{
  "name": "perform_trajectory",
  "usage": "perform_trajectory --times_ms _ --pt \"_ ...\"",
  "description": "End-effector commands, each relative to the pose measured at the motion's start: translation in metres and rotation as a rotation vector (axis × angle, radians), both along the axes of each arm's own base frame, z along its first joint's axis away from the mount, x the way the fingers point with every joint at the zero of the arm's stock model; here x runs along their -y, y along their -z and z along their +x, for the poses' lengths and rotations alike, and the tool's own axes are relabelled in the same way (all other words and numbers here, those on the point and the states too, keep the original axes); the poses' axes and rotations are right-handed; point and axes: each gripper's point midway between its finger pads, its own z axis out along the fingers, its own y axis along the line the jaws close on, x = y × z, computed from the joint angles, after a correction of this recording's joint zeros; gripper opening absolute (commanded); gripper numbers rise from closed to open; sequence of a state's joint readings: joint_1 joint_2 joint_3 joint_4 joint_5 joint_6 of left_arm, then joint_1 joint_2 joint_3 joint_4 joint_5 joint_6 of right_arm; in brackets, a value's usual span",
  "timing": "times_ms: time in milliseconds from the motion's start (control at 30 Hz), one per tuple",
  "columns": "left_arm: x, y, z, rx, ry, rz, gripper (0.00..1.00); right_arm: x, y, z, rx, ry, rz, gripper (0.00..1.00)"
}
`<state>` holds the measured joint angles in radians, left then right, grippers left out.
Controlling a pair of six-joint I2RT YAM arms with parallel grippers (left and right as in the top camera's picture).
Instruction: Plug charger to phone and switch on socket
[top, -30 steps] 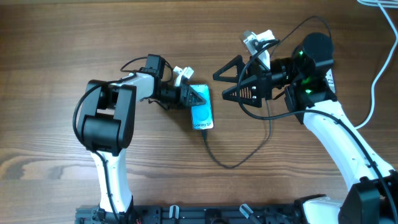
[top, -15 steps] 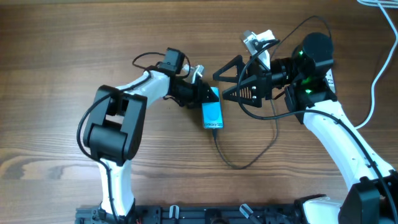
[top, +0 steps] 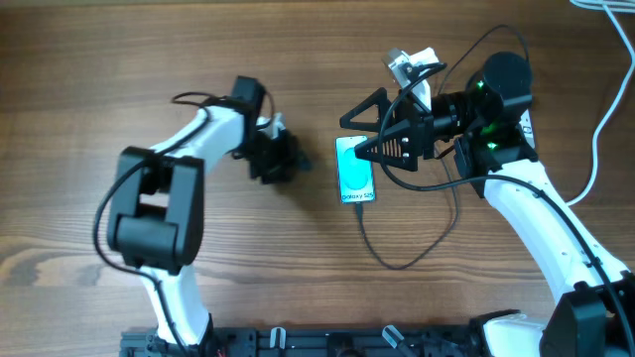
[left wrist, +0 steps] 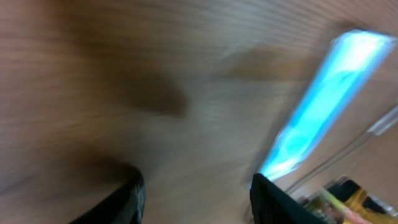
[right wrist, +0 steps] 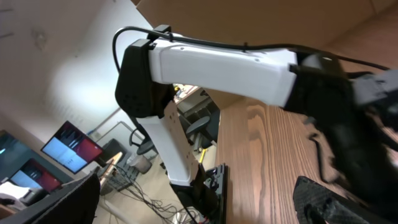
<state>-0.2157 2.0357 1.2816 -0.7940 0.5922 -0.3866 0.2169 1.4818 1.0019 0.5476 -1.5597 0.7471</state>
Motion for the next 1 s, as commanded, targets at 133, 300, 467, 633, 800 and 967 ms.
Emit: perform_trajectory --times_ms 133,300,467,633,800,967 --pt "-0.064 -0.17 -0.045 0.41 -0.016 0.177 0.57 0.0 0.001 0.0 0.013 0.0 0.003 1.0" --pt "-0.088 -0.255 -0.119 0.688 -0.073 0.198 0.92 0.001 0.002 -0.001 -0.005 -0.009 -0.002 1.0" --pt "-0.099 -0.269 -0.179 0.742 -0.085 0.195 1.0 0.0 0.023 -0.001 -0.095 0.006 -0.023 1.0" --pt "-0.132 -0.273 -0.202 0.797 -0.24 0.321 1.0 0.041 0.183 0.034 -0.424 0.578 -0.604 1.0" --pt "-0.136 -0.264 -0.219 0.759 -0.231 0.334 1.0 0.096 0.16 0.042 -0.489 0.987 -0.746 1.0" --pt "-0.137 -0.255 -0.23 0.704 -0.217 0.349 1.0 0.11 0.094 -0.001 -0.494 1.086 -0.618 1.0"
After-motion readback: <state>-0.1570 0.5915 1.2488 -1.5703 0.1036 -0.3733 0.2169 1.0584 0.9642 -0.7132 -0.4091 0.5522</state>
